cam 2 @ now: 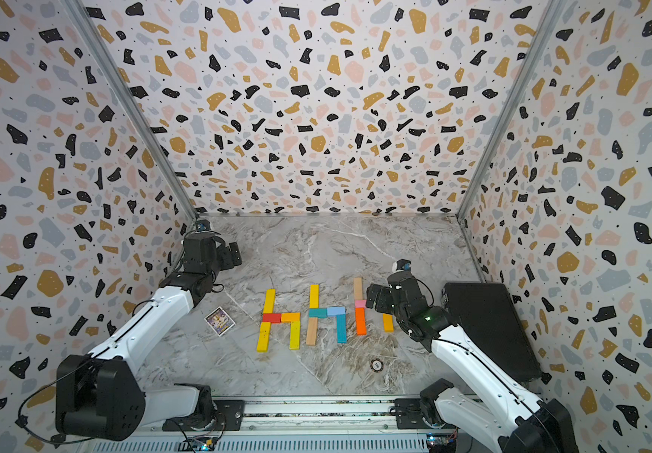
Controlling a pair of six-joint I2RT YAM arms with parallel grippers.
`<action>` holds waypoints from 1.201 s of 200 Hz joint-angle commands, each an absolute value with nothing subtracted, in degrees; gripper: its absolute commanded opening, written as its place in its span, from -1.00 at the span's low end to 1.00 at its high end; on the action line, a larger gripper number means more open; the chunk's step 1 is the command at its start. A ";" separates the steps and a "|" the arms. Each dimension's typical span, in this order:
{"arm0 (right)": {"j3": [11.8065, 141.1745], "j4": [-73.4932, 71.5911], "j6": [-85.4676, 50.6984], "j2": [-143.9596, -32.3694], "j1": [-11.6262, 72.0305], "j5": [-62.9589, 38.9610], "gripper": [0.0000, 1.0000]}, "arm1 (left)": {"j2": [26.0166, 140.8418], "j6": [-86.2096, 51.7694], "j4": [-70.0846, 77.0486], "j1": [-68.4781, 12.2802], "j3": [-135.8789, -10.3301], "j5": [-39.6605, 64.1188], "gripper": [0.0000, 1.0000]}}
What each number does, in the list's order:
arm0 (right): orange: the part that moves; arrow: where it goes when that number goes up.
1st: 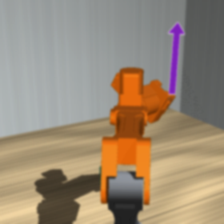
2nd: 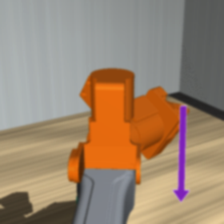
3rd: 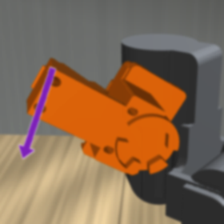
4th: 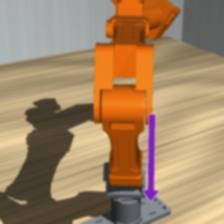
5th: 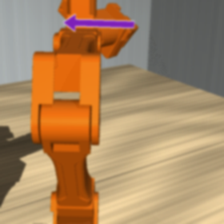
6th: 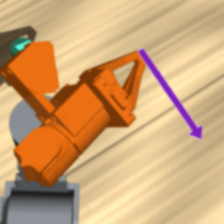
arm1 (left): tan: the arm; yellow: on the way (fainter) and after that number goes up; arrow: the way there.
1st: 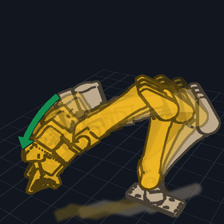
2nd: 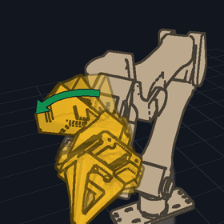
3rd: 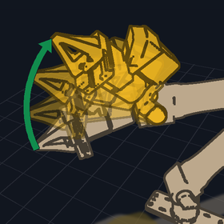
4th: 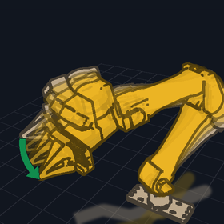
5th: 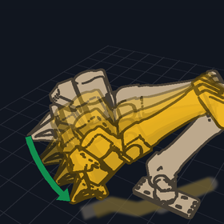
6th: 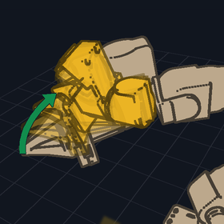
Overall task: Assemble the letter h with building blocks
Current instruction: Reset both arms
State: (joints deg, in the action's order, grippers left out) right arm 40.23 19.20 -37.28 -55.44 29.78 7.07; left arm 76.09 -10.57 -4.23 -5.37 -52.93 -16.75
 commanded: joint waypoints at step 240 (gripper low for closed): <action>38.15 14.82 -29.98 -55.15 29.37 30.70 0.99 | 85.07 -6.07 50.45 0.62 -17.36 -17.75 0.98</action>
